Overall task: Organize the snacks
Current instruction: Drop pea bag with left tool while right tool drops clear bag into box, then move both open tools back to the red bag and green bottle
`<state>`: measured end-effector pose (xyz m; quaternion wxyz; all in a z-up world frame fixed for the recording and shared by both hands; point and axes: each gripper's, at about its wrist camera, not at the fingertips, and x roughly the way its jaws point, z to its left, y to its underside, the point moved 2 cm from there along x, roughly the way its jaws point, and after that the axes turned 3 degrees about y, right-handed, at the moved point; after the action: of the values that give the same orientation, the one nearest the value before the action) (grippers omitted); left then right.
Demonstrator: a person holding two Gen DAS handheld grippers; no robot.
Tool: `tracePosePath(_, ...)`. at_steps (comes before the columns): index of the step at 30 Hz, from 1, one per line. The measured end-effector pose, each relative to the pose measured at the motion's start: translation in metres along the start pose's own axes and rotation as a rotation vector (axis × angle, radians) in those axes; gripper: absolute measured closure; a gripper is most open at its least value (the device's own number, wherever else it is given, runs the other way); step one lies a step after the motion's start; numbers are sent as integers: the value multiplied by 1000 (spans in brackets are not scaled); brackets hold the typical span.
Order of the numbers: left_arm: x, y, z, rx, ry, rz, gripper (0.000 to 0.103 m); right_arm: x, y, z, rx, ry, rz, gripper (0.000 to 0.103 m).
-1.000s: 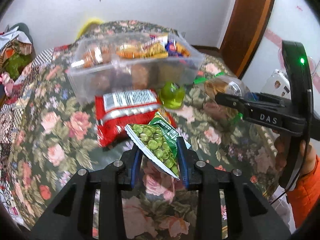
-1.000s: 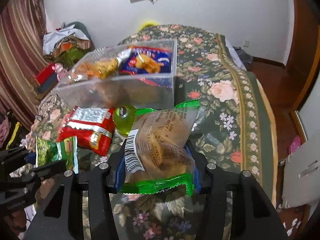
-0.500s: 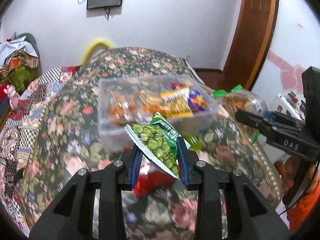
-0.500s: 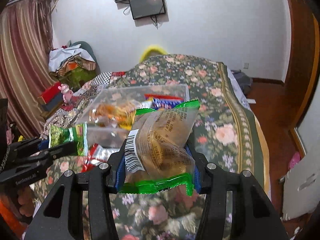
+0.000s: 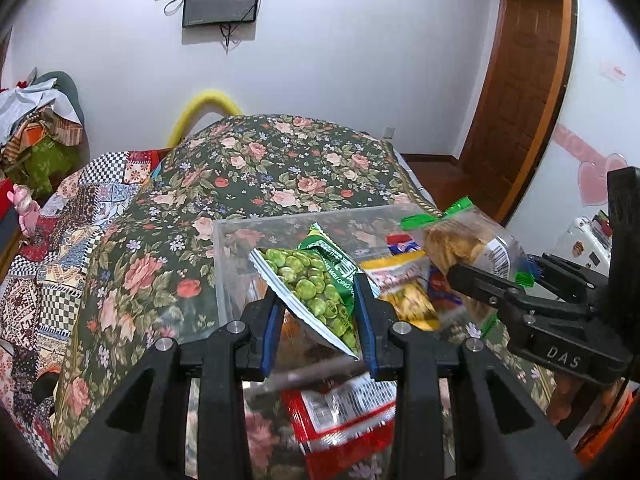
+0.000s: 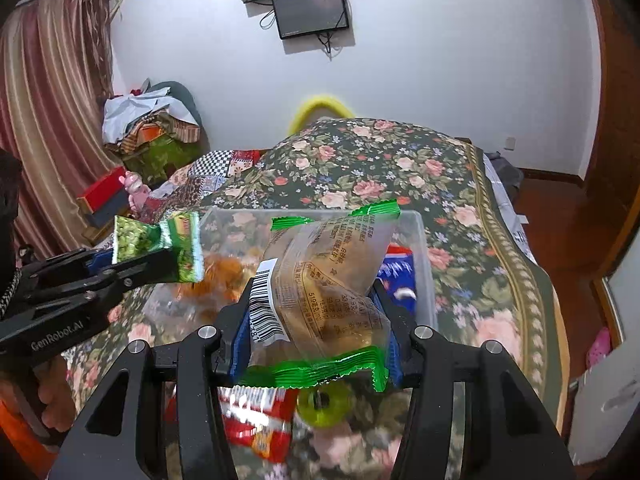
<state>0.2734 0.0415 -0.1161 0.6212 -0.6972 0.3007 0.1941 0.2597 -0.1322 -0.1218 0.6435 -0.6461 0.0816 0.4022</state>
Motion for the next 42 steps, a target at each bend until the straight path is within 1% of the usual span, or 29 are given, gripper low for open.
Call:
tracePosePath(4,19,-6,7,1,-23,21,70,19,-10,5,-8,-18,22,55)
tracePosePath(8,35,-6,13,-7,-22,52,69,35,-14,7,-24,-10,49,54)
tracePosePath(12,43,-5,17,-14,-34,66,69,41,-17,8,-20,-25,49,51)
tracePosePath(15,43,-4,17,-20,-32,67,67,42,-17,11,-41,-15,52,50)
tracePosePath(18,40,-3,17,-22,-41,61,59,41,-17,14,-60,-9,53,49)
tracePosePath(20,35,-3,17,-24,-42,54,50,39,-18,16,-64,-13,56,48)
tracePosePath(26,14,-2,15,-18,-42,20,45,22,-18,20,-67,-28,35,42)
tracePosePath(31,-2,5,12,-2,-43,8,43,8,-11,19,-64,-40,27,41)
tracePosePath(34,-8,14,13,-10,-34,17,41,2,-3,17,-63,-43,32,41)
tracePosePath(36,-11,21,13,-18,-26,27,38,-3,5,15,-61,-42,35,41)
tracePosePath(38,-13,30,14,-25,-21,41,32,-8,16,11,-60,-39,47,41)
tracePosePath(39,-13,34,14,-26,-19,46,31,-8,20,10,-58,-38,52,41)
tracePosePath(42,-13,47,14,-32,-13,74,25,-8,39,5,-55,-33,91,41)
